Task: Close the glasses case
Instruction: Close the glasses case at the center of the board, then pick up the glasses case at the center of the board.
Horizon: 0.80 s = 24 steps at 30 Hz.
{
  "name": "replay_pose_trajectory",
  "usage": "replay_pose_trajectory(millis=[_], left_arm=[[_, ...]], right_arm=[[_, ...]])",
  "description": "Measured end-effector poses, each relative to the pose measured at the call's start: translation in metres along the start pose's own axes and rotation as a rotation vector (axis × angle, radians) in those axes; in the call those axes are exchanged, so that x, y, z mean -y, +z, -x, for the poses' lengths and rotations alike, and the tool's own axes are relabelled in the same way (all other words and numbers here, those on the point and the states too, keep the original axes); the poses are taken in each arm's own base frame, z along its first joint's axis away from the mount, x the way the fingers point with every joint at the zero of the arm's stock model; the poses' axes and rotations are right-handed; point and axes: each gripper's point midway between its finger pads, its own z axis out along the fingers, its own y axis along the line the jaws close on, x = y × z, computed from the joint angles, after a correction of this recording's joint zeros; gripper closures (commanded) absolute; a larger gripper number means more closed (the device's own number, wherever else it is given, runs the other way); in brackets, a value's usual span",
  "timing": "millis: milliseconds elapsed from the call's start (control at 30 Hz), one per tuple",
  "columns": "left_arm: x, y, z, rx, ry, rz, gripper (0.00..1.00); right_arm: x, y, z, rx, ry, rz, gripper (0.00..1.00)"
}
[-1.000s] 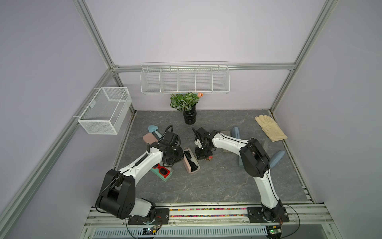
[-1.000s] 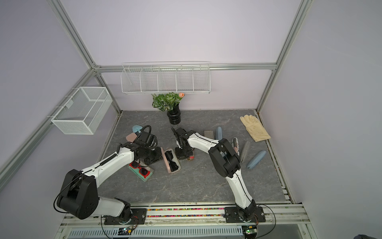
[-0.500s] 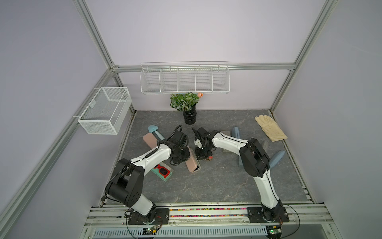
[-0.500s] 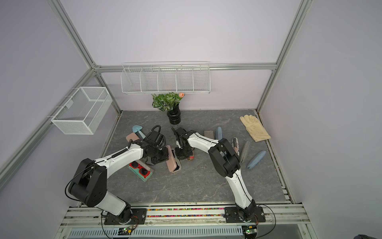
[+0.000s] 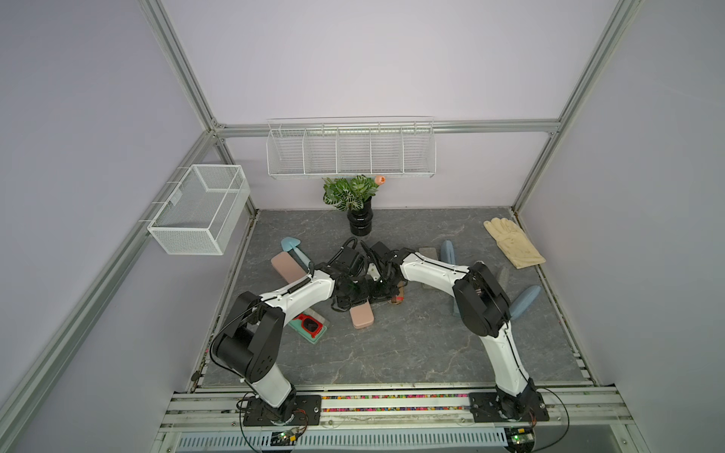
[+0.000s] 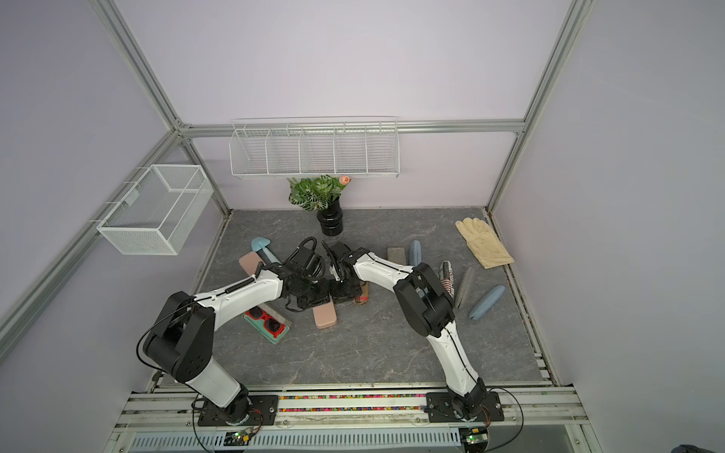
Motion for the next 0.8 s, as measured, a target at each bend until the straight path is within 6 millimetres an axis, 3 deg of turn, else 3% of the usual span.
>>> replay_pose_trajectory(millis=[67,167,300,367,400,433,500,533,633,667,733,800], left_arm=[[0.000,-0.016,0.004,0.037,0.003,0.002,1.00],[0.001,-0.056,0.018,0.133,-0.009,-0.019,1.00],[-0.023,-0.124,0.047,0.343,-0.090,-0.013,1.00],[-0.042,-0.150,0.055,0.436,-0.141,-0.002,0.83],[-0.053,-0.160,0.055,0.474,-0.167,0.007,0.70],[-0.063,-0.168,0.054,0.501,-0.193,0.017,0.56],[-0.079,-0.174,0.050,0.525,-0.227,0.041,0.38],[-0.086,-0.176,0.046,0.527,-0.245,0.057,0.31],[-0.101,-0.180,0.040,0.530,-0.276,0.095,0.28],[-0.105,-0.182,0.038,0.533,-0.285,0.106,0.27],[-0.116,-0.188,0.032,0.542,-0.313,0.132,0.33],[-0.129,-0.193,0.026,0.552,-0.349,0.156,0.43]], right_arm=[[-0.002,-0.011,0.003,0.028,-0.006,-0.006,0.71],[-0.013,-0.035,0.009,0.082,-0.038,0.005,0.52],[-0.037,-0.068,0.011,0.144,-0.122,0.018,0.38],[-0.056,-0.077,0.010,0.162,-0.186,0.023,0.35],[-0.067,-0.080,0.008,0.168,-0.221,0.024,0.33],[-0.080,-0.083,0.005,0.170,-0.264,0.026,0.32],[-0.103,-0.087,-0.003,0.169,-0.335,0.032,0.32],[-0.116,-0.089,-0.006,0.172,-0.373,0.041,0.32],[-0.144,-0.088,-0.013,0.174,-0.447,0.062,0.36],[-0.148,-0.086,-0.013,0.172,-0.459,0.065,0.41],[-0.154,-0.081,-0.013,0.161,-0.474,0.064,0.66],[-0.155,-0.074,-0.010,0.151,-0.475,0.062,0.74]])
